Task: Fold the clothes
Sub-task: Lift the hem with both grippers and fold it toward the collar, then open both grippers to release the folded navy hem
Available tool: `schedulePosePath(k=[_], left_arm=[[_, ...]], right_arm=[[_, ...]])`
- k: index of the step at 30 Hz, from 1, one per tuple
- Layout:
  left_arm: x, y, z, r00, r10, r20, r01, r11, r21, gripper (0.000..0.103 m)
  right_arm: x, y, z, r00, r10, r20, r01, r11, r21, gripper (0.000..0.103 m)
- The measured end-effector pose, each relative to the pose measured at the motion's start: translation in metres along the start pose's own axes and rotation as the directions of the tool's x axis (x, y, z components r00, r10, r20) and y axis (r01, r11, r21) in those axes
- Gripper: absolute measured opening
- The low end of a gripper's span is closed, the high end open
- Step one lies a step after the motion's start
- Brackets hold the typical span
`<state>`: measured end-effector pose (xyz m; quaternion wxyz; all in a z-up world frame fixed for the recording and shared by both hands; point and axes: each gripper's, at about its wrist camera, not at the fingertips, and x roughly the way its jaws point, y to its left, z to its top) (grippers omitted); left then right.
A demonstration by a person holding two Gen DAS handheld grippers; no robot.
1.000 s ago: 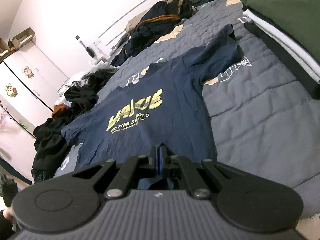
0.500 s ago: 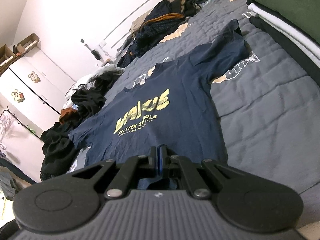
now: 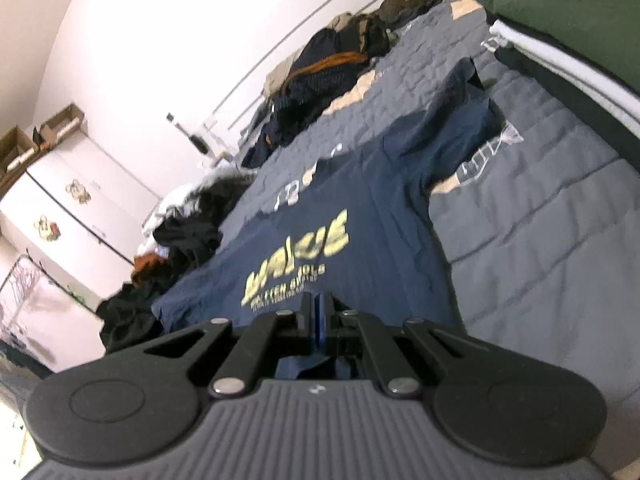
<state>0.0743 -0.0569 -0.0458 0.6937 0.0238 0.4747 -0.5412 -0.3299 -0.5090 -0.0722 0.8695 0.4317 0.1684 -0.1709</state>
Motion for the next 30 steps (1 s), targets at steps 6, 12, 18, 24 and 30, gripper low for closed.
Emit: schedulePosePath(k=[6, 12, 18, 24, 30], left_arm=[[0.008, -0.006, 0.041, 0.984, 0.039, 0.173, -0.030, 0.998, -0.053, 0.006], [0.042, -0.005, 0.085, 0.973, 0.080, 0.215, -0.064, 0.995, -0.080, 0.006], [0.068, 0.001, 0.116, 0.964, 0.107, 0.242, -0.087, 0.992, -0.089, 0.006], [0.095, 0.008, 0.131, 0.958, 0.169, 0.232, -0.144, 0.982, -0.119, 0.006], [0.114, 0.017, 0.121, 0.948, 0.257, 0.190, -0.222, 0.957, -0.187, 0.010]], right_arm=[[0.015, -0.002, 0.022, 0.999, -0.040, 0.037, 0.040, 0.999, -0.001, 0.002], [0.043, -0.010, 0.045, 0.994, -0.095, 0.061, 0.096, 0.995, -0.010, 0.002], [0.066, -0.021, 0.058, 0.987, -0.137, 0.085, 0.139, 0.990, -0.019, 0.002], [0.090, -0.021, 0.069, 0.983, -0.146, 0.109, 0.155, 0.985, -0.076, 0.002], [0.120, -0.025, 0.061, 0.964, -0.262, 0.052, 0.267, 0.950, -0.164, 0.006]])
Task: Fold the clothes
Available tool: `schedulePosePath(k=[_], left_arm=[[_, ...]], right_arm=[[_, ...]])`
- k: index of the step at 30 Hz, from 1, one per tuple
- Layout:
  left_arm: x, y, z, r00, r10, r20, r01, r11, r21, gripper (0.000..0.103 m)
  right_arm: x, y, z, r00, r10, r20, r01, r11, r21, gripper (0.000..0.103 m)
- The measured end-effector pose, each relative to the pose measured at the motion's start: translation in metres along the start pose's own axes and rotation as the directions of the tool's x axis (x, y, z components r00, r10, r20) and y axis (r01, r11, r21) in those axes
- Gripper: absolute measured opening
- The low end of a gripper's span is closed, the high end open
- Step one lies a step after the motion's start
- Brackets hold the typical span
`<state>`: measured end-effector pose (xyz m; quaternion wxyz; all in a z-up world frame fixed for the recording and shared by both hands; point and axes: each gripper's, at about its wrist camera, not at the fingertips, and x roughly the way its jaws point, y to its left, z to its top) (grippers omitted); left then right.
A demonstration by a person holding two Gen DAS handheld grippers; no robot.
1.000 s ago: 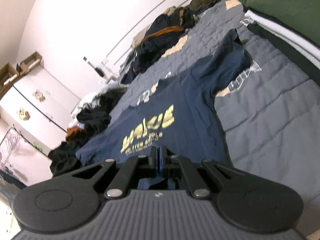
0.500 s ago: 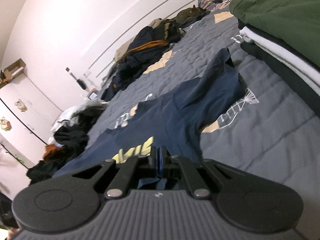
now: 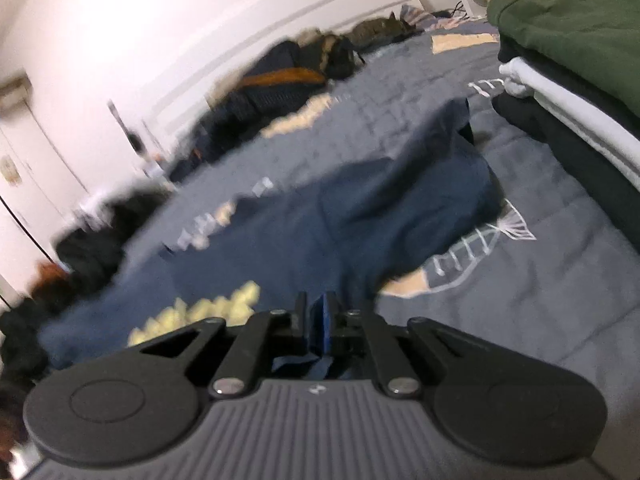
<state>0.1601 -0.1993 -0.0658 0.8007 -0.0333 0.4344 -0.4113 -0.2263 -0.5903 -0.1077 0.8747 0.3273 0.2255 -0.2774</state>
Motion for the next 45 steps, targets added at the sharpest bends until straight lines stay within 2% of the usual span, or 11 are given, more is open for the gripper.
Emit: schedulePosePath(k=[1, 4, 5, 7, 9, 14, 19, 27, 34, 42, 45], left_arm=[[-0.001, 0.001, -0.002, 1.000, 0.016, 0.002, -0.016, 1.000, -0.008, 0.015], [-0.017, 0.004, -0.009, 0.995, 0.079, 0.065, -0.077, 0.996, -0.035, 0.053], [-0.025, 0.003, -0.011, 0.990, 0.102, 0.097, -0.099, 0.995, -0.029, 0.059], [-0.039, 0.000, -0.017, 0.981, 0.132, 0.145, -0.129, 0.991, -0.029, 0.060], [-0.049, -0.003, -0.025, 0.980, 0.122, 0.158, -0.115, 0.992, -0.055, 0.060], [-0.067, -0.021, -0.048, 0.978, 0.098, 0.182, -0.078, 0.990, -0.114, 0.060], [-0.082, -0.024, -0.076, 0.974, 0.094, 0.208, -0.050, 0.977, -0.209, 0.061], [-0.086, -0.013, -0.103, 0.982, 0.105, 0.155, -0.051, 0.947, -0.317, 0.063], [-0.085, -0.003, -0.114, 0.985, 0.097, 0.141, -0.032, 0.913, -0.406, 0.065], [-0.081, 0.007, -0.125, 0.991, 0.064, 0.115, 0.004, 0.861, -0.508, 0.066], [-0.076, 0.004, -0.126, 0.992, 0.059, 0.107, 0.004, 0.860, -0.511, 0.066]], right_arm=[[-0.002, 0.001, 0.001, 1.000, -0.026, 0.001, 0.026, 1.000, -0.017, 0.006], [-0.010, 0.003, 0.006, 0.995, -0.104, 0.007, 0.104, 0.992, -0.067, 0.011], [-0.013, 0.003, 0.007, 0.992, -0.128, 0.011, 0.128, 0.988, -0.083, 0.013], [-0.024, 0.005, 0.007, 0.988, -0.148, 0.044, 0.152, 0.982, -0.109, 0.025], [-0.034, 0.006, 0.006, 0.988, -0.142, 0.063, 0.149, 0.982, -0.119, 0.030], [-0.051, 0.009, -0.003, 0.990, -0.119, 0.069, 0.126, 0.987, -0.099, 0.033], [-0.076, 0.011, -0.034, 0.993, -0.101, 0.062, 0.103, 0.994, -0.033, 0.034], [-0.103, 0.007, -0.061, 0.996, -0.079, 0.044, 0.074, 0.990, 0.116, 0.035], [-0.116, -0.006, -0.088, 1.000, -0.024, -0.007, 0.025, 0.949, 0.314, 0.035], [-0.113, -0.006, -0.111, 0.998, 0.013, -0.059, 0.014, 0.899, 0.437, 0.035], [-0.105, -0.004, -0.113, 0.997, 0.037, -0.063, -0.003, 0.882, 0.471, 0.035]])
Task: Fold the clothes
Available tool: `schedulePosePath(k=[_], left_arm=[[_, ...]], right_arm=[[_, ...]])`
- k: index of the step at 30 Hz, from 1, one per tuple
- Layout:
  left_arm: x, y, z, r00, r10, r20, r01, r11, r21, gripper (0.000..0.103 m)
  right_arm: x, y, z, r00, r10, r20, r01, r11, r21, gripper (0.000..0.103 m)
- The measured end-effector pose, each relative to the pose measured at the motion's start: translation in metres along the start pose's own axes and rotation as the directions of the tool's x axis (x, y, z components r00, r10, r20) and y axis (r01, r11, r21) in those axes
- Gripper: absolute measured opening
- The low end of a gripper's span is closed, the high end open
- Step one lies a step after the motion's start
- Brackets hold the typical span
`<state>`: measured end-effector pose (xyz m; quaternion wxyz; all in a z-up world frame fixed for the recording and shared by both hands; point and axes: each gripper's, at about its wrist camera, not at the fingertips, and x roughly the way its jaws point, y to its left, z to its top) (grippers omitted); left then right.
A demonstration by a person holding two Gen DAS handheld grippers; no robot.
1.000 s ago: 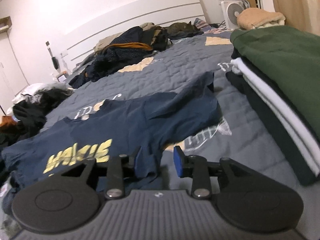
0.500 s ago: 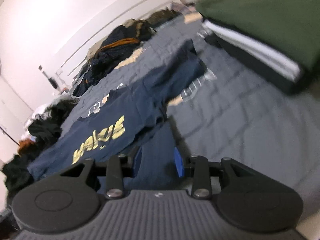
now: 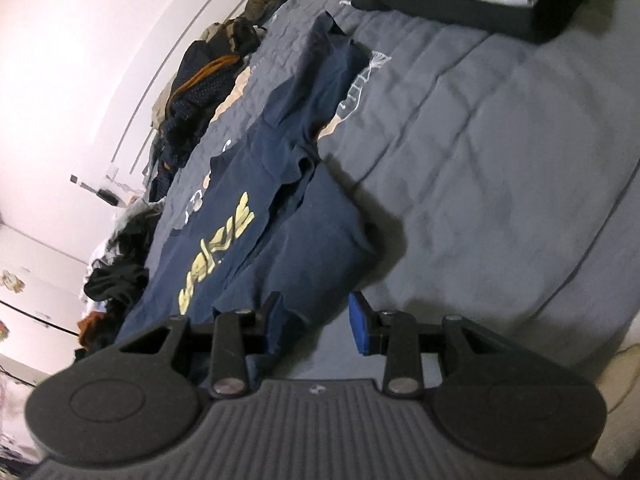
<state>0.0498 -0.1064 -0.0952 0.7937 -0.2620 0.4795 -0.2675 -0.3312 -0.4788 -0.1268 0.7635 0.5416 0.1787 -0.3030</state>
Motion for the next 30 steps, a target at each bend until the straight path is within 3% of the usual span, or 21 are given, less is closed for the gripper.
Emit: schedulePosePath(k=[6, 11, 23, 30], left_arm=[[0.016, -0.004, -0.005, 0.999, -0.012, -0.048, 0.012, 1.000, -0.005, 0.066], [0.027, -0.005, -0.005, 0.999, 0.009, -0.054, -0.010, 1.000, -0.006, 0.066], [0.040, -0.005, -0.008, 0.998, 0.033, -0.055, -0.033, 0.999, -0.005, 0.066], [0.042, -0.007, -0.009, 0.998, 0.041, -0.054, -0.041, 0.999, 0.007, 0.067]], right_arm=[[0.013, 0.004, 0.000, 1.000, 0.012, 0.000, -0.012, 1.000, 0.011, 0.035], [0.020, -0.002, 0.003, 1.000, 0.006, 0.013, -0.006, 0.999, 0.047, 0.035], [0.027, -0.010, 0.007, 0.994, 0.065, 0.086, -0.078, 0.985, 0.153, 0.035], [0.035, -0.009, 0.005, 1.000, 0.014, 0.018, -0.016, 0.987, 0.161, 0.035]])
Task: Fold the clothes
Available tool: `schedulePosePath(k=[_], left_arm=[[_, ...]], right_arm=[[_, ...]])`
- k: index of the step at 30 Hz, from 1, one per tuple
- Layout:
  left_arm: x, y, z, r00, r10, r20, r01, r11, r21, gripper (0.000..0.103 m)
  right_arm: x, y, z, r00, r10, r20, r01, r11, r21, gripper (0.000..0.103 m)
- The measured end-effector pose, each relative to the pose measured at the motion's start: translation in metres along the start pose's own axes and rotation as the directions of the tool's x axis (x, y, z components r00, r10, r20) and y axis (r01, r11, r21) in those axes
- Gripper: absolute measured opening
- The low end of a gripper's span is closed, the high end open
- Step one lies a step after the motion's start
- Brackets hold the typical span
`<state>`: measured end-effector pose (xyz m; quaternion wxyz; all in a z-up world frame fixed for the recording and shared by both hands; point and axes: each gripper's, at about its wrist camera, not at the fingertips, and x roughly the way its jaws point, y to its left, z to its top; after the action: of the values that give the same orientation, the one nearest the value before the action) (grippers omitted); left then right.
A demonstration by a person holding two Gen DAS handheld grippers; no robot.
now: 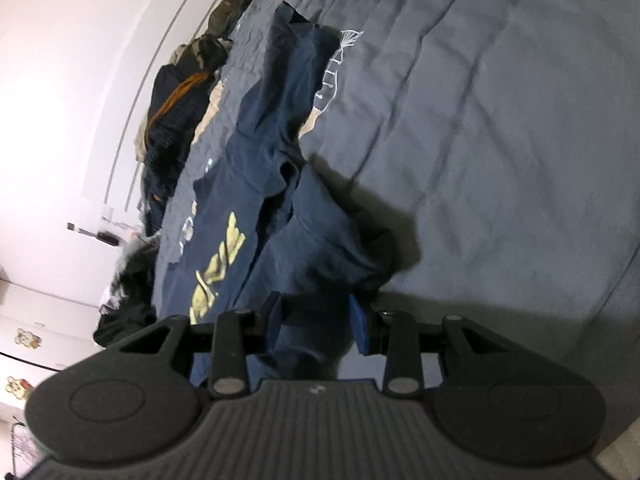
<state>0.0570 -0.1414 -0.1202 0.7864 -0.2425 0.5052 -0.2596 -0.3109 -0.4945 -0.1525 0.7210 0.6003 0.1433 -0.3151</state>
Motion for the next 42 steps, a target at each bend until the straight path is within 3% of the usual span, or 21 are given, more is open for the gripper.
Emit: schedulePosePath(k=[6, 11, 19, 21, 23, 26, 29, 34, 42], left_arm=[[0.000, -0.001, -0.001, 1.000, 0.000, 0.013, 0.000, 1.000, 0.002, 0.067], [-0.001, -0.001, 0.000, 1.000, 0.007, 0.028, -0.007, 1.000, 0.003, 0.056], [0.003, 0.003, 0.004, 1.000, 0.020, 0.022, -0.020, 0.999, -0.031, 0.056], [0.004, 0.002, 0.005, 1.000, 0.021, 0.023, -0.020, 1.000, -0.019, 0.050], [0.004, 0.001, 0.006, 0.999, 0.028, 0.026, -0.028, 1.000, -0.006, 0.031], [0.006, 0.000, 0.005, 1.000, 0.018, 0.021, -0.018, 1.000, 0.004, 0.019], [0.005, -0.004, 0.004, 1.000, 0.002, 0.025, -0.003, 1.000, 0.030, 0.013], [0.008, -0.003, 0.003, 1.000, 0.020, 0.015, -0.020, 0.999, 0.026, 0.014], [0.011, -0.002, 0.003, 0.999, 0.036, 0.004, -0.037, 0.999, 0.023, 0.016]], right_arm=[[0.004, 0.000, -0.003, 0.999, -0.034, -0.014, 0.034, 0.999, -0.016, 0.037], [0.003, -0.002, -0.005, 0.998, -0.052, -0.023, 0.052, 0.999, -0.006, 0.038], [0.005, 0.002, -0.007, 0.997, -0.064, -0.034, 0.062, 0.998, -0.031, 0.038], [0.005, 0.002, -0.007, 0.997, -0.056, -0.046, 0.055, 0.998, -0.028, 0.038], [0.005, 0.003, -0.007, 0.997, -0.064, -0.047, 0.062, 0.997, -0.036, 0.038], [0.005, 0.005, -0.007, 0.996, -0.072, -0.047, 0.070, 0.997, -0.046, 0.038], [0.007, 0.004, -0.006, 0.997, -0.067, -0.039, 0.065, 0.997, -0.043, 0.039], [0.007, 0.001, -0.003, 0.999, -0.033, -0.029, 0.032, 0.999, -0.005, 0.039], [0.014, 0.002, -0.005, 0.999, -0.042, -0.016, 0.041, 0.999, -0.021, 0.039]])
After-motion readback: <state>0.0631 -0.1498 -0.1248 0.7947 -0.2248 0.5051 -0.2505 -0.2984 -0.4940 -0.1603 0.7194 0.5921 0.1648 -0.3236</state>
